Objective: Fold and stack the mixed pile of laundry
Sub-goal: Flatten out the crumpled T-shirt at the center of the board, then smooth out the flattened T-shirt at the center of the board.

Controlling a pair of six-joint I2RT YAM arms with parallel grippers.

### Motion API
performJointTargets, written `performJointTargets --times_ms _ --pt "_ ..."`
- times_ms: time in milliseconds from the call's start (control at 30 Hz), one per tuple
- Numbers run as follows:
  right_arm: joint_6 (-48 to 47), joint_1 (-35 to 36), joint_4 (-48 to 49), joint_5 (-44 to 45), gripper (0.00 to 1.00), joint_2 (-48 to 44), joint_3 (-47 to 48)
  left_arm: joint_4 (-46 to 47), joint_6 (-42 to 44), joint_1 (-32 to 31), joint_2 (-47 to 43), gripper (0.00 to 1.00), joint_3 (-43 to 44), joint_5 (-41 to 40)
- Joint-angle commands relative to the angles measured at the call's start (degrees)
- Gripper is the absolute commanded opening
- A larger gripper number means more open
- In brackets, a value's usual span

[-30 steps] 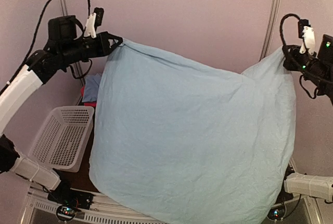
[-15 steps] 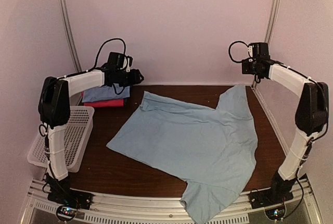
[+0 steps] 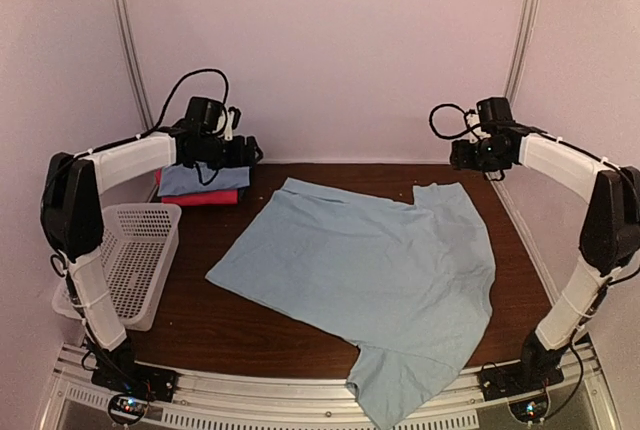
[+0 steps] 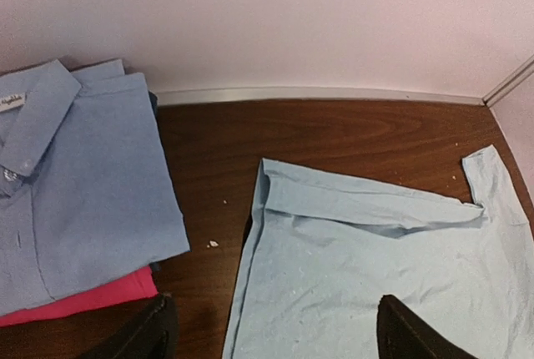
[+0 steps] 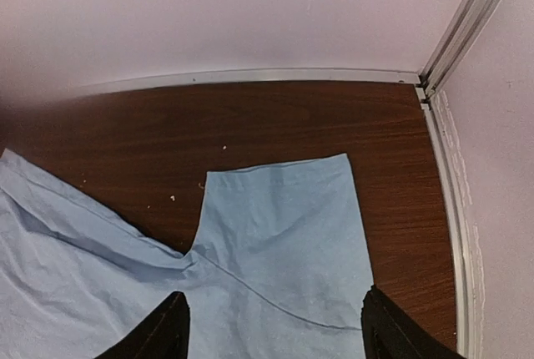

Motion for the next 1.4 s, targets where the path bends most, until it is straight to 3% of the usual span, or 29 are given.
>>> performJointTargets --times_ms 0,267,433,600,733,867,1100,1367 --pt "2.6 2.0 3.1 -2.5 0.69 -1.9 -9.7 -2.3 5.1 -5.3 0.4 0.8 -6.2 1.0" --pt "3.6 1.7 1.6 3.4 0.57 11.0 -8.8 -4.9 1.8 -10.3 1.1 0.64 -15.2 -3.2" --pt "1.9 1.2 -1.6 6.0 0.52 20.9 0.3 -4.8 -0.2 -10.5 -1.6 0.61 -22.6 -3.9" --pt "-0.3 0.9 -5.5 8.4 0.49 30.0 11.7 -0.9 -0.2 -10.4 -5.9 0.61 -23.8 -6.1" --pt "-2.6 0.7 -9.8 8.9 0.48 37.0 22.8 -3.0 1.5 -9.2 0.4 0.62 -11.3 -6.2" --pt "-2.9 0.7 -12.2 8.2 0.48 38.0 27.3 -3.7 3.3 -6.3 11.0 0.6 5.3 -4.6" --pt "-2.3 4.9 -2.6 -2.8 0.55 18.5 9.7 -9.0 4.1 -2.7 29.9 0.53 33.2 0.6" --pt "-1.5 19.1 2.3 -7.9 0.54 8.7 -4.5 -4.7 5.2 -2.4 37.0 0.52 36.5 1.4"
